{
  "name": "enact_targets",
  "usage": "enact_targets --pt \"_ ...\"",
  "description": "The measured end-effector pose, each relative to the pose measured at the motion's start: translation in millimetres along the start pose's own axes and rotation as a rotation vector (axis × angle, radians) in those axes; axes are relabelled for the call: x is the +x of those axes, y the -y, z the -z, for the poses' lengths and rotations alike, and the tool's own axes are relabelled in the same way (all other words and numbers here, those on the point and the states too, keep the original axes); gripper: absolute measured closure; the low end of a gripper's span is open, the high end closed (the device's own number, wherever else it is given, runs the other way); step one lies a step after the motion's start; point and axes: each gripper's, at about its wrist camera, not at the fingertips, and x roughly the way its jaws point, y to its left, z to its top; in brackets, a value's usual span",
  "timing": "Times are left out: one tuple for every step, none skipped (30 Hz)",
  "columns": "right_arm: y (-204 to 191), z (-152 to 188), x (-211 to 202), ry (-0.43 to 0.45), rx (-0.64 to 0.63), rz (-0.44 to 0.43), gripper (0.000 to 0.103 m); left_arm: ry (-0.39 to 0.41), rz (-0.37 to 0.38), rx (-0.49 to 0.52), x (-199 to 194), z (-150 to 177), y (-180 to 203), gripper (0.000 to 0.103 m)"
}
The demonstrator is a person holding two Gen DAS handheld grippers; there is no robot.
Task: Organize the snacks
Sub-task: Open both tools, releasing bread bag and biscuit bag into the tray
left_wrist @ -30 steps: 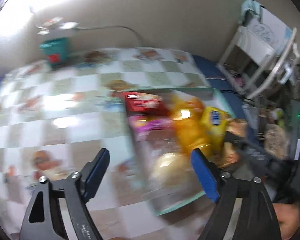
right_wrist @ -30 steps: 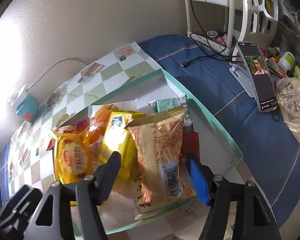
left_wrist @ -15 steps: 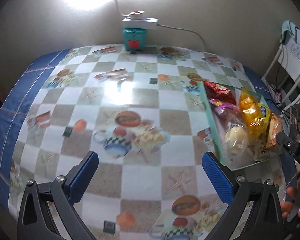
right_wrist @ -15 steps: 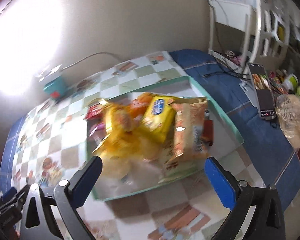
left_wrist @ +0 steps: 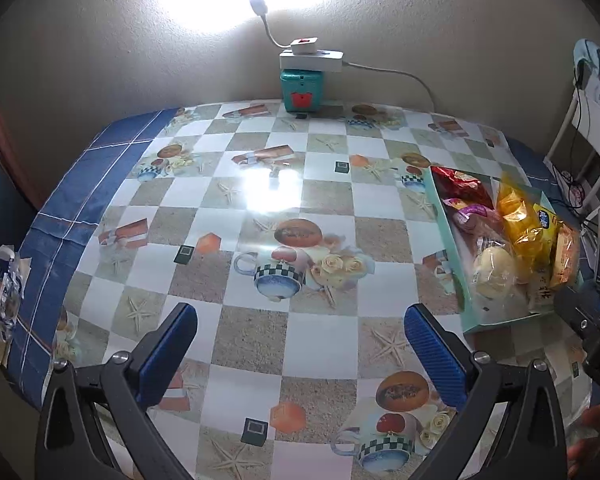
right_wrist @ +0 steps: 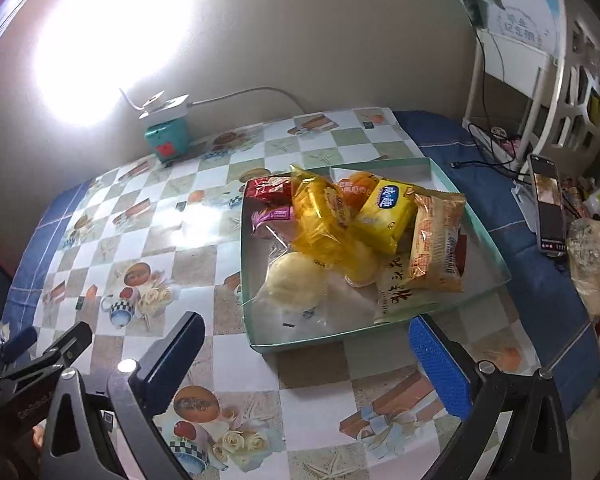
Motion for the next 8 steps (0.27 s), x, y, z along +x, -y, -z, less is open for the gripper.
enact_targets --pt "-1.2 0.1 -0.1 0.001 -0.005 -0.001 0.0 -0.002 -0.002 -0.003 0.1 -0.1 -1.0 0.0" --pt "-1.6 0.1 0.2 0.001 -0.006 -0.003 0.0 -0.005 0.0 -0.007 0.4 0.1 -2.1 0.0" --pt "-2.1 -0.1 0.9 0.0 -0.006 -0.008 0.0 -0.011 0.004 -0.012 1.2 0.0 -3.5 0.0" --pt "-2.5 -0.3 1.7 -0.003 -0.005 -0.011 0.0 -0.014 0.004 -0.013 1.7 0.5 -3.5 0.0" --pt "-2.7 0.0 2.9 -0.008 -0.005 -0.011 0.0 -0.018 0.002 -0.015 2.6 0.5 -4.2 0.0" --pt "-2.6 -0.2 3.8 -0.011 -0.005 -0.009 0.0 -0.022 0.002 -0.017 3.4 0.5 -4.9 0.0" --pt "-2.8 -0.4 5.1 -0.014 -0.005 -0.009 0.0 -0.024 0.003 -0.018 4.2 0.4 -5.5 0.0" --pt "-2.8 -0.1 5.6 -0.016 -0.004 -0.01 0.0 -0.026 0.002 -0.018 5.2 0.4 -5.9 0.0"
